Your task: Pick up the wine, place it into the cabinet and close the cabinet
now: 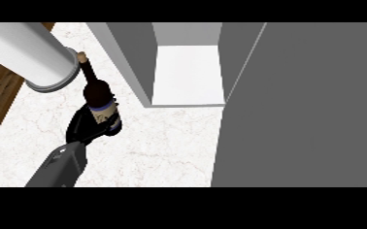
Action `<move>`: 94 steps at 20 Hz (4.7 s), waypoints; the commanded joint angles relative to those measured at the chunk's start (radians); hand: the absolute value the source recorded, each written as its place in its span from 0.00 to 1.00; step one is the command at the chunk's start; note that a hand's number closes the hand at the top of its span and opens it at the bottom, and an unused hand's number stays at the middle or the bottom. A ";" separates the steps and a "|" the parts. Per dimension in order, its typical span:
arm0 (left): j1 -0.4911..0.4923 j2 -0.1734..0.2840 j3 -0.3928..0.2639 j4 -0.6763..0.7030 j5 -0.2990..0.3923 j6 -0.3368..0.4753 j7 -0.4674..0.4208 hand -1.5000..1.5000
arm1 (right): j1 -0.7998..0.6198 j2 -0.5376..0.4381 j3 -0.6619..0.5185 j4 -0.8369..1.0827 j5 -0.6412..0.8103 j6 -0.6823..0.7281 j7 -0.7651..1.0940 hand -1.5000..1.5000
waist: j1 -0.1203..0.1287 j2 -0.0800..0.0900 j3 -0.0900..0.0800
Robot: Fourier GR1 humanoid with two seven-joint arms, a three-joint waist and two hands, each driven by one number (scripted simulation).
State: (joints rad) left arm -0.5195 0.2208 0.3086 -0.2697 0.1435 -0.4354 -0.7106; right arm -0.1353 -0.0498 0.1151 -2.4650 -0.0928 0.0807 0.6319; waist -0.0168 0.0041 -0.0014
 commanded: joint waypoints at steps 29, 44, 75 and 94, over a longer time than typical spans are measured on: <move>0.328 -0.218 -0.121 -0.587 0.206 0.083 0.119 1.00 | 0.089 -0.013 -0.103 -0.014 -0.118 0.074 -0.074 0.00 | 0.022 -0.008 0.003; 0.451 -0.221 -0.603 -1.035 0.428 0.543 0.302 1.00 | 0.057 0.020 -0.032 -0.030 -0.074 0.045 -0.020 0.00 | 0.014 -0.006 0.002; -0.043 -0.221 -0.769 -0.457 0.797 0.693 0.011 1.00 | 0.039 0.004 -0.079 0.033 -0.103 0.062 -0.052 0.00 | 0.007 -0.003 0.001; -0.380 -0.221 -0.717 -0.140 0.996 0.706 0.007 1.00 | 0.112 0.034 -0.009 0.064 -0.050 0.087 -0.136 0.00 | -0.014 0.002 0.001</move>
State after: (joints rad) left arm -0.8231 -0.0004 -0.4386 -0.4658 1.1143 0.2500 -0.7241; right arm -0.0565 -0.0314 0.0606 -2.3689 -0.1685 0.1775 0.4788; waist -0.0242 0.0062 -0.0016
